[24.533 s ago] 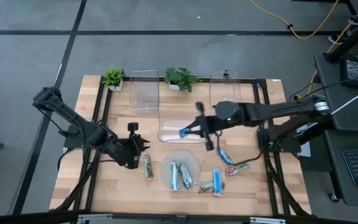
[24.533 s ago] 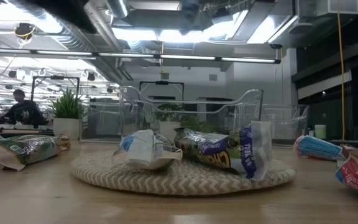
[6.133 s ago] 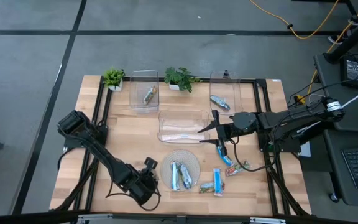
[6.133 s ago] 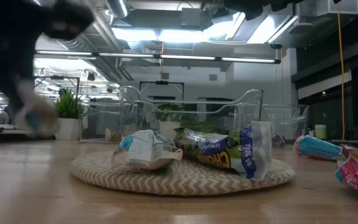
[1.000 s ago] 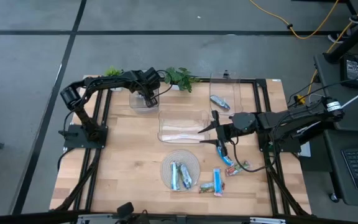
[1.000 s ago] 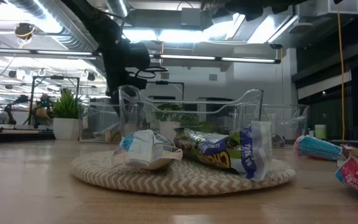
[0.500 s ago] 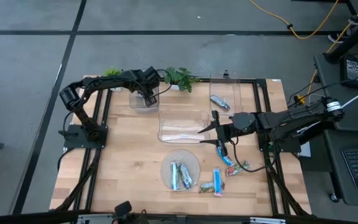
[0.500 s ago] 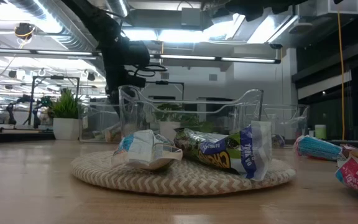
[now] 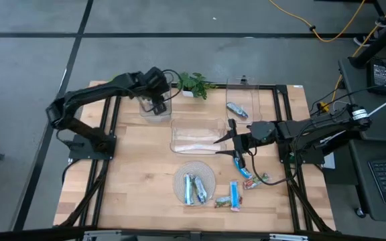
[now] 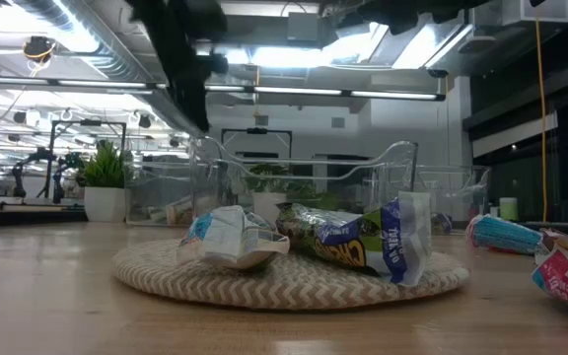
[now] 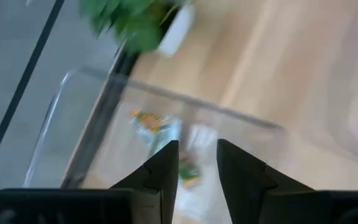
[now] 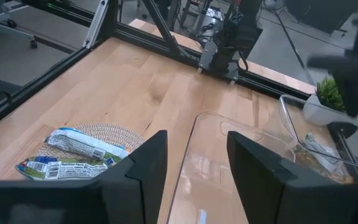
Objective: Pick and place Granola Bars by type
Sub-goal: Put the orange granola bar into the top left transparent bin
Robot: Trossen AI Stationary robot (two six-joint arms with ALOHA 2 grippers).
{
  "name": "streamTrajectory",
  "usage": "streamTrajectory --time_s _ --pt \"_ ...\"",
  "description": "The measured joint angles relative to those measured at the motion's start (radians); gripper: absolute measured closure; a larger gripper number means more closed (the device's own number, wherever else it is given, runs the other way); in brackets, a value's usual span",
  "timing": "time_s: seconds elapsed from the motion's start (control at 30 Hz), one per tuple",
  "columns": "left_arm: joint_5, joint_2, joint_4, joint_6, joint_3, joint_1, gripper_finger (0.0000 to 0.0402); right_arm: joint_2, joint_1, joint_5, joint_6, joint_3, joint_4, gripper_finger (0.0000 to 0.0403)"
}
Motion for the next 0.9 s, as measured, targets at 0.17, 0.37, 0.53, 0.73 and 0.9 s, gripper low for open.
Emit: streamTrajectory --time_s 0.17,0.37,0.53,0.73,0.9 --pt "0.028 -0.132 -0.030 -0.043 0.000 -0.168 0.0301 0.000 0.000 0.000 0.003 0.000 -0.007 0.0234" --pt "-0.020 -0.248 -0.042 -0.183 0.000 -0.474 0.0301 0.000 0.000 0.000 0.039 0.000 -0.074 0.0234" --pt "-0.187 -0.303 -0.063 -0.312 0.000 -0.713 0.0302 0.000 0.000 0.001 0.051 0.000 -0.059 0.0234" --pt "-0.234 -0.301 -0.087 -0.392 -0.029 -0.924 0.0302 0.000 0.000 0.001 0.077 0.000 -0.058 0.0234" --pt "-0.231 -0.280 -0.027 -0.434 -0.106 -1.049 0.0302 0.000 0.000 0.000 0.080 0.000 -0.061 0.0234"
